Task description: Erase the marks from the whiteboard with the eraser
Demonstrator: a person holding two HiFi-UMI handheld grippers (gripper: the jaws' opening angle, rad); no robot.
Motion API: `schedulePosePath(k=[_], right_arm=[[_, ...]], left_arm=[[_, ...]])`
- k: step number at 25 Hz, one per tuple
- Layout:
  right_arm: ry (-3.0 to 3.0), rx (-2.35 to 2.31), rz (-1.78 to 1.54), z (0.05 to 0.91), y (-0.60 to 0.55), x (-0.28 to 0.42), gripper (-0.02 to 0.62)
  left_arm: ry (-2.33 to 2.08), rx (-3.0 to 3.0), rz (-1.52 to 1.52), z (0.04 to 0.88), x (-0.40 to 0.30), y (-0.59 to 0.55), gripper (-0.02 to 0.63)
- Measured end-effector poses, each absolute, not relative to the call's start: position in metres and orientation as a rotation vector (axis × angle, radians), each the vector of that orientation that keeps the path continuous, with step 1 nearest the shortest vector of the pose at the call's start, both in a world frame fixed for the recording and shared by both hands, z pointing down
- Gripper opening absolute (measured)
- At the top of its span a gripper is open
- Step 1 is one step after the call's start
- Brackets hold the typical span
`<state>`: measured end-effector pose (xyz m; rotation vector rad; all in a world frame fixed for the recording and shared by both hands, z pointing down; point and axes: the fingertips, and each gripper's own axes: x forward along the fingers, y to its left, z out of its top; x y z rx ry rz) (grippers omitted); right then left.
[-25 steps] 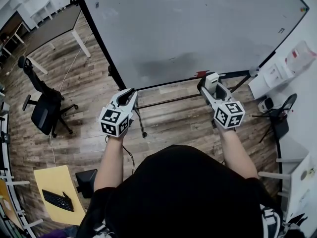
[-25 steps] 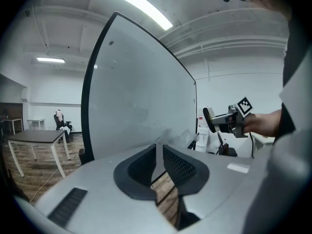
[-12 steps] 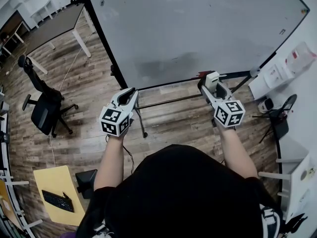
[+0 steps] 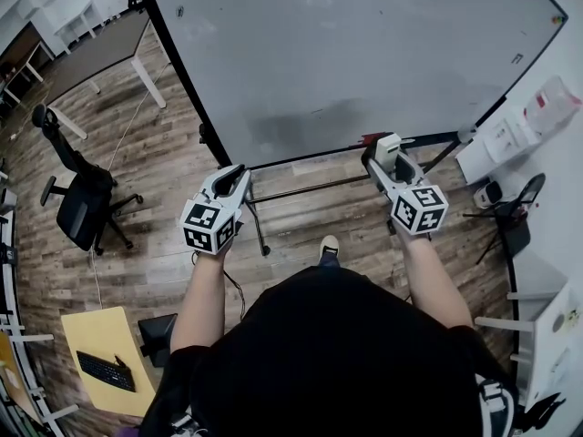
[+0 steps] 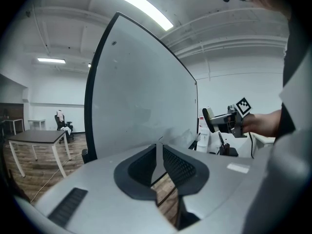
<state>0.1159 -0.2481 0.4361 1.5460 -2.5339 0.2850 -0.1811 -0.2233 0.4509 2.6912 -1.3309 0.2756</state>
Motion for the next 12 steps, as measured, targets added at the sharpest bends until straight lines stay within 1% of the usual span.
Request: schedulePosePath(k=[12], right_arm=[[-2.59, 1.477, 0.264, 0.429, -0.294, 0.11, 0.25]], left_arm=[[-1.387, 2.667, 0.291, 0.447, -0.177, -0.255, 0.054]])
